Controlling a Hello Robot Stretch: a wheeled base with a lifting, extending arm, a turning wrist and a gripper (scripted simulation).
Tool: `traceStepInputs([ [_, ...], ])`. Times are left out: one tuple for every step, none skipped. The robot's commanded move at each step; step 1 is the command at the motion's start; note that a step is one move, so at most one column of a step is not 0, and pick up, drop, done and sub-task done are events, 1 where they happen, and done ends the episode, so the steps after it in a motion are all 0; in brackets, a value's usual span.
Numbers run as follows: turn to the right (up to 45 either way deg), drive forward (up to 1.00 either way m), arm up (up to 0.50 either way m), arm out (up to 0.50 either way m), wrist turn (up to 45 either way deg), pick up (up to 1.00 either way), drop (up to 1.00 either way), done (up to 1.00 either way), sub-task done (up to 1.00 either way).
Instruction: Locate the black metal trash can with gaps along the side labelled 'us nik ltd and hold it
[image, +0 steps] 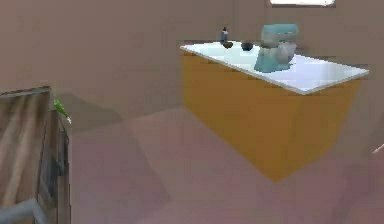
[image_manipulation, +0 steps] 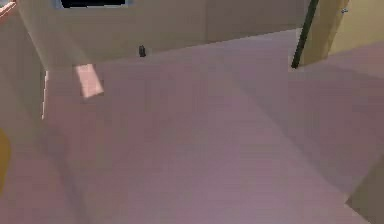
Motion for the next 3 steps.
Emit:
traceStepInputs([
  [45.0, 0.0, 0.0, 0.0, 0.0, 0.0, 0.0, 0.0, 0.0],
  [27.0, 0.0, 0.0, 0.0, 0.0, 0.0, 0.0, 0.0, 0.0],
  [0.0, 1.0, 0.0, 0.0, 0.0, 0.0, 0.0, 0.0, 0.0],
])
